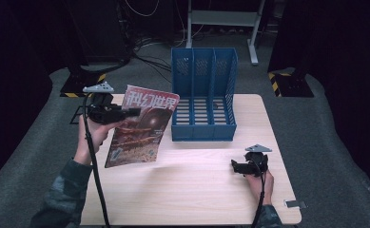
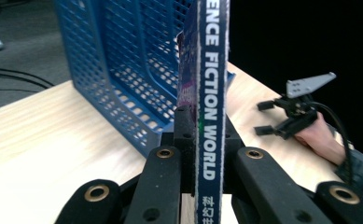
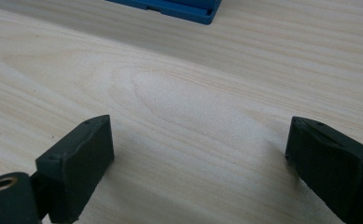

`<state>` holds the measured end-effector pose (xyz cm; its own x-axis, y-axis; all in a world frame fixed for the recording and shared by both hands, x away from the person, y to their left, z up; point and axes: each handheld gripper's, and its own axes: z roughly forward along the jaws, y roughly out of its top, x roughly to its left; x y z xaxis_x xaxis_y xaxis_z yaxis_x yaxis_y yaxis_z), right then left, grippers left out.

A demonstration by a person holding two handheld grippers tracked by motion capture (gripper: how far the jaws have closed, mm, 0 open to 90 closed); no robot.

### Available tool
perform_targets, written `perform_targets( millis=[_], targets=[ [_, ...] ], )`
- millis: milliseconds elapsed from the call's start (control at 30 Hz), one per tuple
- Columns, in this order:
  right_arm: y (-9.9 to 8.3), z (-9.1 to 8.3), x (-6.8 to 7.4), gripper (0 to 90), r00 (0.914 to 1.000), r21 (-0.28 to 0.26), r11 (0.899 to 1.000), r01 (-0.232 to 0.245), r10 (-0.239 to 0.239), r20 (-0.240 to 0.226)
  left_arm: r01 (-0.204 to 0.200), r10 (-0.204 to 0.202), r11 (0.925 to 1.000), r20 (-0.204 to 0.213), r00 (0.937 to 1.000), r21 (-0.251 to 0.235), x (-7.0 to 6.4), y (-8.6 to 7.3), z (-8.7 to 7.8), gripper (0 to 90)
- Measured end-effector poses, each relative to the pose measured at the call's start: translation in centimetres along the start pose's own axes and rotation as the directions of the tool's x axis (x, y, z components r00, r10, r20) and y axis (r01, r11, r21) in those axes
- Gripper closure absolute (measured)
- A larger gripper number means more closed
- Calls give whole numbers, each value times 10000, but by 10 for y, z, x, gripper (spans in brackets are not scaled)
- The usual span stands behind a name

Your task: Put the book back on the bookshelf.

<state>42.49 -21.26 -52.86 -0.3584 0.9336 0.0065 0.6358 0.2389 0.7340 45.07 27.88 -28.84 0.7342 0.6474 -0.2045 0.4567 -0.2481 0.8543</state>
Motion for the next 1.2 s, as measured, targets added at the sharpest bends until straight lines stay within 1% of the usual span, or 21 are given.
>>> perform_targets(
  millis=[67,100,200,300,433,467,533,667,733,767,833,1000,1100,1200],
  targets=[
    [0,0,0,74,10000,-1,10000,-6,6,-4,28,-28,10000,-138,9999,-43,2,3,0,842],
    [0,0,0,74,10000,1,10000,-5,5,-7,37,-40,9999,-252,9997,-138,4,5,-1,842],
    [0,0,0,73,10000,4,10000,-8,8,-8,25,-29,9999,-275,9996,-131,5,7,-3,842],
    [0,0,0,73,10000,-16,10000,18,-18,-18,73,-90,9993,-466,9989,-369,9,14,-7,842],
    [0,0,0,73,10000,1,10000,-23,23,3,124,-155,9983,-554,9983,-563,13,21,-8,842],
    [0,0,0,74,10000,-3,10000,-16,16,7,123,-164,9977,-620,9979,-673,13,23,-8,842],
    [0,0,0,73,10000,16,10000,-22,22,16,79,-124,9975,-634,9979,-698,14,27,-8,842],
    [0,0,0,73,10000,16,10000,-21,21,15,119,-176,9963,-671,9976,-856,13,34,-5,842],
    [0,0,0,73,10000,16,10000,-23,23,14,77,-151,9958,-803,9967,-917,14,38,-3,842],
    [0,0,0,73,10000,5,10000,-25,25,9,135,-215,9952,-816,9964,-968,15,40,-2,842],
    [0,0,0,75,10000,-7,10000,-29,29,34,88,-184,9949,-950,9953,-1006,16,43,-1,842],
    [0,0,0,75,10000,5,10000,-49,49,52,153,-287,9930,-1141,9931,-1168,19,52,4,842],
    [0,0,0,75,10000,14,10000,-41,41,51,259,-399,9916,-1094,9932,-1266,19,58,7,842],
    [0,0,0,76,10000,0,10000,-46,46,42,218,-367,9909,-1112,9931,-1328,17,65,12,842]
  ],
)
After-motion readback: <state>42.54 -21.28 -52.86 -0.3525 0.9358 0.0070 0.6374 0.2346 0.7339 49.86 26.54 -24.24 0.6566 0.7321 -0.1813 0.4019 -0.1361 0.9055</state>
